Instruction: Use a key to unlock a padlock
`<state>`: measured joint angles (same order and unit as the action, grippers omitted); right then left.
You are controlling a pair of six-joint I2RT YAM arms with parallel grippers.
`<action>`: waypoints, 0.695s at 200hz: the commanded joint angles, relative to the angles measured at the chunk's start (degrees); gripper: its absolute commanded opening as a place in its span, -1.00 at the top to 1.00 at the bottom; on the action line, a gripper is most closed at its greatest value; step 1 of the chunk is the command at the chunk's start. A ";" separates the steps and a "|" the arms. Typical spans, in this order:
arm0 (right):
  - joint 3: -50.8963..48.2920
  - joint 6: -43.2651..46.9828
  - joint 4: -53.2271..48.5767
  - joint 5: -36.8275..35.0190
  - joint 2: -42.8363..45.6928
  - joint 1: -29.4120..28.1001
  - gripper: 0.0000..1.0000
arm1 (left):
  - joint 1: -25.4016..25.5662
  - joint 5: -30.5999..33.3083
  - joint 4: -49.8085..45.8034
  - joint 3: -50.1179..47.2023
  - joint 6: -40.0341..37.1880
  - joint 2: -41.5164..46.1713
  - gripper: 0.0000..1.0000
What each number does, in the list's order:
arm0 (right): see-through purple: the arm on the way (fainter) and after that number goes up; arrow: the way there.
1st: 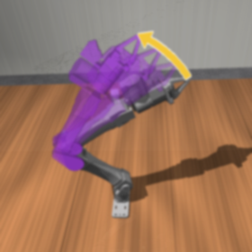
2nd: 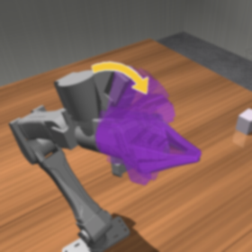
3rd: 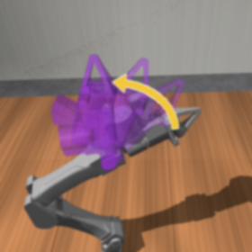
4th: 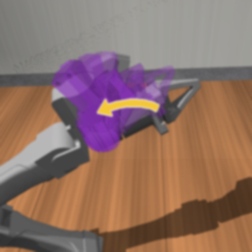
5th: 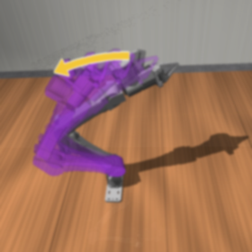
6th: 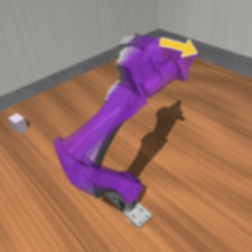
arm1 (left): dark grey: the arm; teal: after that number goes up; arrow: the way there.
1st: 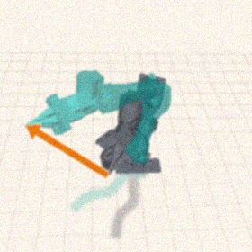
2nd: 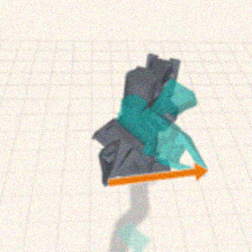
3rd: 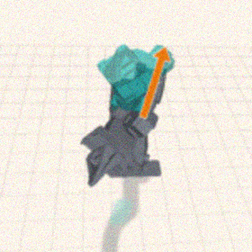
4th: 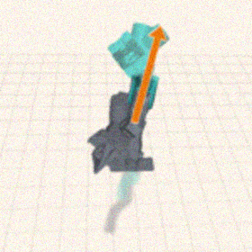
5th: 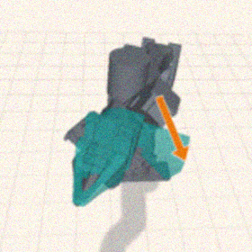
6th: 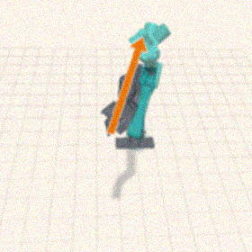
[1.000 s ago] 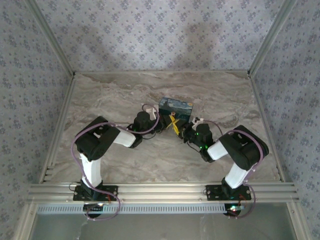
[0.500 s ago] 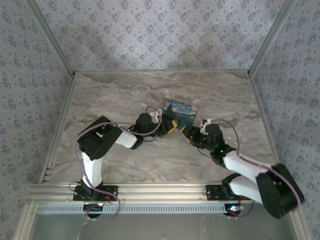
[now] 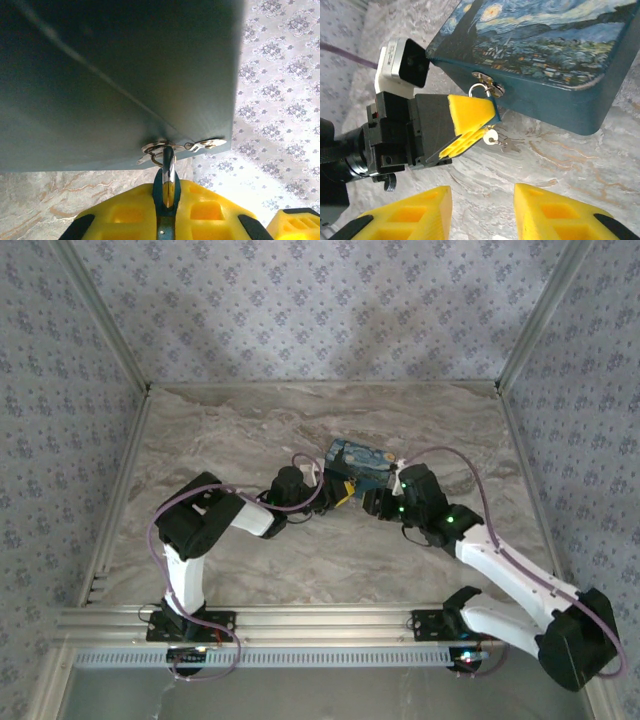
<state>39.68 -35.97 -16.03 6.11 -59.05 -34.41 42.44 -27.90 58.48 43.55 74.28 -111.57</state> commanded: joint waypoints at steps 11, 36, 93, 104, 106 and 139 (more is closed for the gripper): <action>4.59 8.76 -5.45 -7.30 -5.60 -4.10 0.23 | -0.09 -2.33 2.68 2.09 0.56 -0.05 0.90; 5.77 10.83 -3.33 -9.04 -9.86 -5.57 0.22 | -0.07 -2.66 2.82 2.15 0.87 0.34 0.90; 7.88 15.84 1.02 -11.54 -17.71 -7.40 0.15 | -0.08 -3.39 2.53 2.24 1.05 1.25 0.90; 8.33 16.48 1.41 -12.20 -18.81 -7.37 0.15 | -0.07 -3.39 2.38 2.33 1.04 1.40 0.90; 8.38 16.64 1.43 -12.29 -18.95 -7.36 0.15 | -0.07 -3.45 2.35 2.33 1.04 1.43 0.90; 9.59 18.26 1.88 -13.05 -21.49 -7.33 0.16 | -0.07 -3.65 2.26 2.41 1.04 1.53 0.90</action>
<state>46.85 -20.43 -15.11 -4.82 -78.89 -41.45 42.44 -29.39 58.46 43.68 75.13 -111.57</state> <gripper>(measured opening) 0.424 0.098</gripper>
